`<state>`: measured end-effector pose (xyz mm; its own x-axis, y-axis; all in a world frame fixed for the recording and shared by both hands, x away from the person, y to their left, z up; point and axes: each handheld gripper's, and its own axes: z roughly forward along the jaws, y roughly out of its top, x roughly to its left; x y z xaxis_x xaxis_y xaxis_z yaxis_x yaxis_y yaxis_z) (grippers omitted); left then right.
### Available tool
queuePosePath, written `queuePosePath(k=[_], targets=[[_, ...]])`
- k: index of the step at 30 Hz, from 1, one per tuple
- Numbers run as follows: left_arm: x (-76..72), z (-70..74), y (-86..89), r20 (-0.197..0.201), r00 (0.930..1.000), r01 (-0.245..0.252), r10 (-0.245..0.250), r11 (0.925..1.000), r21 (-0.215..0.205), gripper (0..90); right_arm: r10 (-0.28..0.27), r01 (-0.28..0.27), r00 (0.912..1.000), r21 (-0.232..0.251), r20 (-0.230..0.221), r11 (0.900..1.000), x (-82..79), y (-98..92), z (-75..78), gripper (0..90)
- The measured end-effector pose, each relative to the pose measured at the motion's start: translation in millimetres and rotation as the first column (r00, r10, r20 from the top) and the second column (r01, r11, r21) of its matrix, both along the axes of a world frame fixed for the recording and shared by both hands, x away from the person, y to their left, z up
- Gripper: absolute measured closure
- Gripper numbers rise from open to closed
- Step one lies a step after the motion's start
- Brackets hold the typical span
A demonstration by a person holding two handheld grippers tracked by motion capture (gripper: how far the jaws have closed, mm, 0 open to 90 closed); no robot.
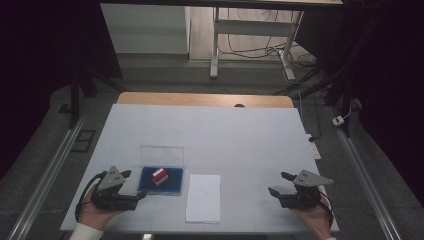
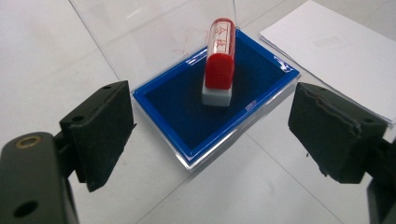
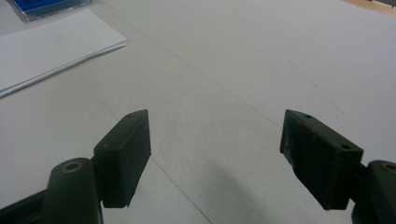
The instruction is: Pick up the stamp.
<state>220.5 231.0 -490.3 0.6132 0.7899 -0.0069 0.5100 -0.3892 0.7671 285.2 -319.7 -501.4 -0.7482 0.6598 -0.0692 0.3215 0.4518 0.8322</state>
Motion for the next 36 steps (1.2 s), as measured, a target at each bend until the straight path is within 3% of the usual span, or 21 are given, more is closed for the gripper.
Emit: queuePosePath(k=[12, 27, 30, 36], targets=[[12.6, 16.8, 1.2, 0.006, 0.9993, 0.037, -0.037, 0.9993, 0.003, 16.3, -0.001, 0.001, 1.0000, -0.019, -0.008, 1.000, 0.3, 2.2, -4.0, 24.7], [38.6, 26.1, -11.7, -0.043, 0.9932, 0.109, -0.108, 0.9937, 0.026, 19.2, -0.009, 0.008, 0.9996, -0.016, -0.027, 1.000, 2.1, 4.0, -6.5, 24.6], [46.9, 26.1, -18.7, -0.067, 0.9873, 0.148, -0.144, 0.9878, 0.051, 20.8, -0.017, 0.016, 0.9996, -0.028, -0.023, 0.999, 1.7, 4.8, -7.2, 24.5], [54.7, 24.6, -33.4, -0.103, 0.9822, 0.166, -0.157, 0.9829, 0.080, 22.9, -0.012, 0.011, 0.9994, -0.025, -0.033, 1.000, 2.4, 4.1, -8.9, 24.6]])
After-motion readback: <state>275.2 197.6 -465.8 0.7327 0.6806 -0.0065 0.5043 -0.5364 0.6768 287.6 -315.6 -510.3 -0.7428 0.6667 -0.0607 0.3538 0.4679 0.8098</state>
